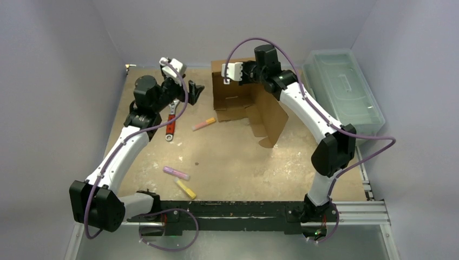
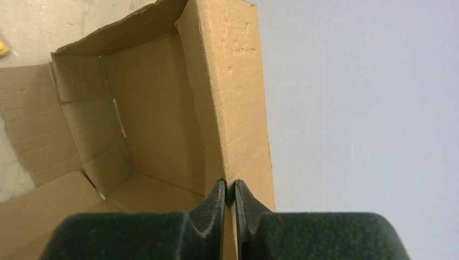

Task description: Fold the paper box

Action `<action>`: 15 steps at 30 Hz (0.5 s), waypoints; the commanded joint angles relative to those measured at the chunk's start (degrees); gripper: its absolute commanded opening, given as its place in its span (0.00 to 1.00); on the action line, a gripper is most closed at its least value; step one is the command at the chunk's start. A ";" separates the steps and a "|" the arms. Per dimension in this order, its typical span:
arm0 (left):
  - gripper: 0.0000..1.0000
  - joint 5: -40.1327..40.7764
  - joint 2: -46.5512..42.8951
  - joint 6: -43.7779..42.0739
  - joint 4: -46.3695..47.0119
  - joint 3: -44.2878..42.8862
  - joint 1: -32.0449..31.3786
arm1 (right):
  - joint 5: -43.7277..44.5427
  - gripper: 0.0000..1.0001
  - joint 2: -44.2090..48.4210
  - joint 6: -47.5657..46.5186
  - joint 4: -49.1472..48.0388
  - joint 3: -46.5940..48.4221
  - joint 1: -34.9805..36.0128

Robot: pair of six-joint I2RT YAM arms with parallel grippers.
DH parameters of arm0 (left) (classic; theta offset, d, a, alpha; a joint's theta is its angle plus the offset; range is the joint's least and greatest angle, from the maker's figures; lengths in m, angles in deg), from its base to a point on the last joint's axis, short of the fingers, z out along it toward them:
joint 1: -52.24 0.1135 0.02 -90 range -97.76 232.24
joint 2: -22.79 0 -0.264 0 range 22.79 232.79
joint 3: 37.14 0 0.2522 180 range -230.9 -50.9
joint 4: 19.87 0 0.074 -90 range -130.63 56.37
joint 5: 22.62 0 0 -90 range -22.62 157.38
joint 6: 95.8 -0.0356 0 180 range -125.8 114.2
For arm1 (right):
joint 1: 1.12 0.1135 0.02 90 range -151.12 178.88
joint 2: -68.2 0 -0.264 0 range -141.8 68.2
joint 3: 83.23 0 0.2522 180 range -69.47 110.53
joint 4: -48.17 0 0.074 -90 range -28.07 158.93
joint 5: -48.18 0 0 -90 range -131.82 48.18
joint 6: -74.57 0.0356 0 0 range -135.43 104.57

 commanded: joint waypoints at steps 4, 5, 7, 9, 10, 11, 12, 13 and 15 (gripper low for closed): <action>0.83 -4.78 -3.76 -20.16 4.25 1.58 -4.86 | -4.49 0.00 4.01 3.08 7.98 6.41 0.18; 0.83 -3.64 -4.00 -23.15 3.92 1.35 -6.55 | -4.95 0.00 4.05 3.34 9.47 7.18 0.17; 0.83 -1.98 -4.43 -28.72 3.89 1.10 -9.41 | -6.34 0.00 4.37 3.68 11.95 8.10 0.18; 0.83 -2.15 -4.62 -30.59 4.20 0.42 -10.25 | -8.01 0.00 4.57 3.76 14.96 9.03 0.14; 0.83 -2.24 -4.47 -31.05 4.44 -0.14 -10.32 | -8.67 0.00 4.54 3.65 16.80 9.48 0.16; 0.83 -2.67 -4.15 -31.93 4.37 -0.55 -10.41 | -8.79 0.00 4.47 3.61 18.07 9.78 0.17; 0.82 -3.29 -3.76 -33.19 3.79 -1.10 -10.57 | -9.02 0.00 4.37 3.60 19.12 9.93 0.14; 0.82 -3.80 -3.26 -34.24 3.34 -1.42 -10.88 | -9.45 0.00 4.24 3.60 20.01 10.02 0.20; 0.81 -4.29 -1.89 -36.92 2.26 -1.95 -12.03 | -9.52 0.00 3.80 3.58 21.15 10.20 0.21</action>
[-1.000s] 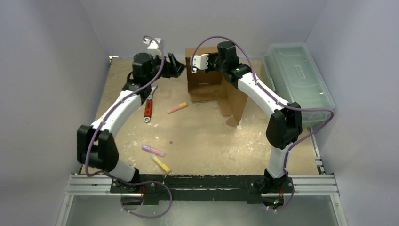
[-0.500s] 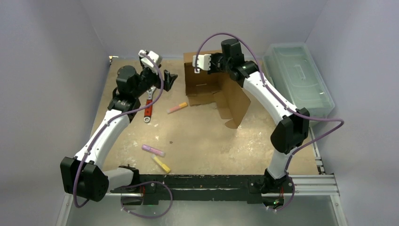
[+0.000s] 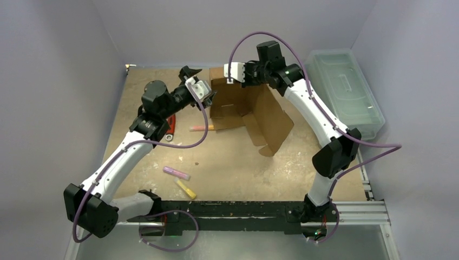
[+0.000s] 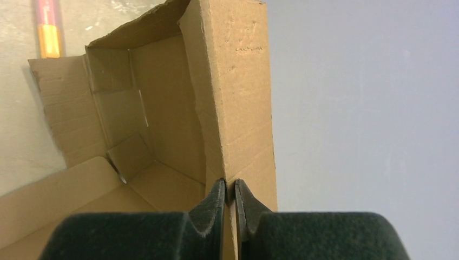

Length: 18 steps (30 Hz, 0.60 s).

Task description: Fold the paper box

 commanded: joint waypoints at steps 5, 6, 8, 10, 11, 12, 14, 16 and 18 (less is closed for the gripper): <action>0.78 0.10 5.68 -13.07 -1.09 -4.65 -3.48 | -2.47 0.00 0.79 1.60 5.54 2.97 0.15; 0.77 0.41 6.70 -13.98 -1.40 -5.19 -3.75 | -2.22 0.00 0.36 1.75 5.20 3.04 0.21; 0.75 1.22 8.76 -15.81 -2.50 -6.41 -4.59 | -1.90 0.00 -0.37 2.36 4.69 3.35 0.18; 0.73 3.20 11.01 -18.65 -4.31 -7.57 -5.86 | -1.94 0.00 -0.79 2.62 4.66 3.64 0.18; 0.72 4.40 11.96 -20.30 -4.91 -7.90 -6.46 | -2.08 0.00 -0.89 2.62 4.60 3.67 0.16; 0.71 5.73 12.85 -21.70 -5.07 -8.02 -7.07 | -2.20 0.00 -0.97 2.51 4.52 3.67 0.20; 0.68 7.70 14.26 -24.31 -5.10 -8.18 -7.73 | -2.29 0.00 -1.06 2.47 4.53 3.63 0.20; 0.64 9.28 15.47 -25.88 -4.71 -8.30 -8.11 | -2.40 0.00 -1.00 2.37 4.48 3.19 0.17; 0.60 10.60 16.32 -26.60 -3.51 -8.44 -8.21 | -2.56 0.00 -0.92 2.36 4.26 2.75 0.16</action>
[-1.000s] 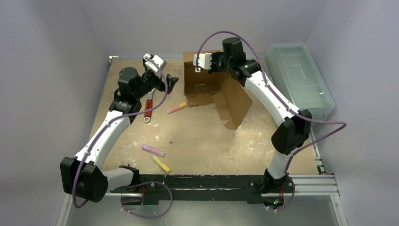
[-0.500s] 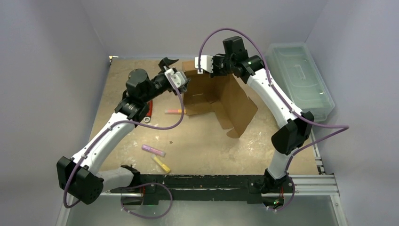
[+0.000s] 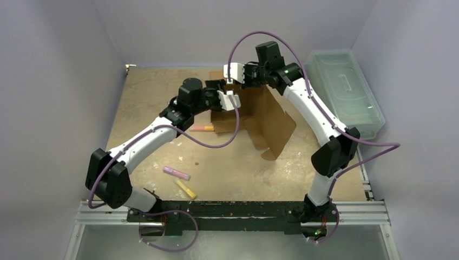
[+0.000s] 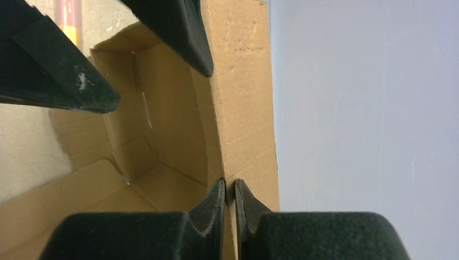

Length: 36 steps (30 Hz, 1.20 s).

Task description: Fold the paper box

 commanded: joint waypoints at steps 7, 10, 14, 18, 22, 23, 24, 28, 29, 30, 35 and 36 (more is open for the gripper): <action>0.50 7.30 3.43 -8.44 3.59 -3.58 -0.47 | -1.99 0.00 0.55 1.20 -0.79 0.24 0.13; 0.47 7.95 3.53 -8.78 6.31 -2.60 -0.61 | -2.06 0.00 0.65 1.36 -1.15 -0.29 0.18; 0.45 8.49 2.19 -10.05 10.42 -0.60 -1.44 | -2.01 0.00 0.31 1.71 -1.35 -0.41 0.20; 0.45 9.24 1.50 -12.34 12.07 0.71 -1.72 | -1.88 0.00 -0.04 2.19 -1.51 -0.41 0.21; 0.46 8.69 2.38 -13.99 11.15 0.89 -1.68 | -1.67 0.00 -0.55 2.86 -1.67 -0.21 0.20; 0.46 8.28 2.68 -14.29 10.67 0.79 -1.66 | -1.59 0.00 -0.62 3.02 -1.65 -0.15 0.16; 0.46 8.18 3.07 -14.41 10.42 0.70 -1.65 | -1.59 0.00 -0.73 3.14 -1.67 -0.14 0.20; 0.47 9.21 4.85 -16.68 10.04 0.08 -1.63 | -1.57 0.00 -0.93 3.20 -1.50 -0.06 0.18; 0.46 9.47 5.31 -17.17 9.94 -0.19 -1.63 | -1.57 0.00 -0.98 3.22 -1.44 -0.06 0.21; 0.46 9.74 5.85 -17.61 9.71 -0.53 -1.63 | -1.57 0.00 -1.02 3.24 -1.41 -0.06 0.17; 0.40 10.15 8.27 -19.22 8.64 -2.06 -1.63 | -1.57 0.00 -0.94 3.25 -1.36 -0.31 0.20; 0.39 10.26 8.65 -19.40 8.62 -2.22 -1.63 | -1.57 0.00 -1.01 3.27 -1.42 -0.40 0.19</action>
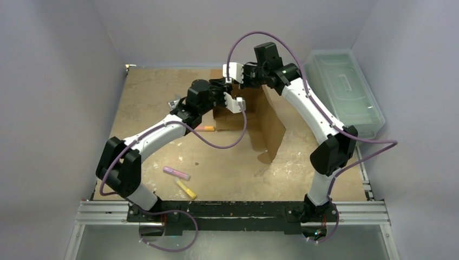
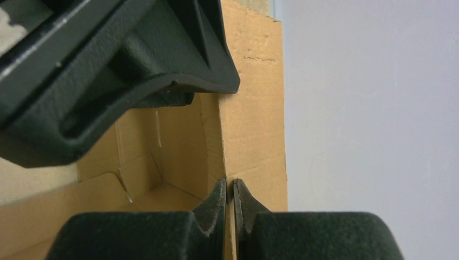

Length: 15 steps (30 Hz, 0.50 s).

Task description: Fold the paper box

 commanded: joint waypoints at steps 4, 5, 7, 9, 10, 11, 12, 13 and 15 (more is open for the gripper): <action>0.29 2.33 2.72 -3.72 0.41 -3.42 -0.13 | -1.23 0.00 -0.35 1.30 -0.41 -0.32 0.15; 0.25 3.11 2.99 -4.06 0.63 -3.60 -0.15 | -1.23 0.00 -0.38 1.34 -0.38 -0.32 0.19; 0.18 4.47 3.45 -4.59 0.81 -3.95 -0.21 | -1.23 0.00 -0.39 1.34 -0.50 -0.41 0.20; 0.12 5.19 3.83 -5.11 0.72 -4.17 -0.21 | -1.23 0.00 -0.35 1.68 -0.93 -0.57 0.20; 0.09 5.74 4.01 -5.33 0.65 -4.27 -0.34 | -1.29 0.00 -0.38 1.90 -1.10 -0.65 0.21; 0.05 6.20 4.18 -5.45 0.69 -4.33 -0.45 | -1.31 0.00 -0.34 2.02 -1.24 -0.80 0.20; 0.02 6.49 4.34 -5.60 0.81 -4.37 -0.53 | -1.36 0.00 -0.31 2.29 -1.35 -0.84 0.16; 0.00 6.54 4.46 -5.65 1.12 -4.34 -0.68 | -1.46 0.00 -0.23 2.71 -1.72 -0.97 0.15; 0.00 8.65 4.65 -5.43 1.96 -4.29 -0.74 | -2.24 0.00 0.14 3.52 -2.45 -1.17 0.16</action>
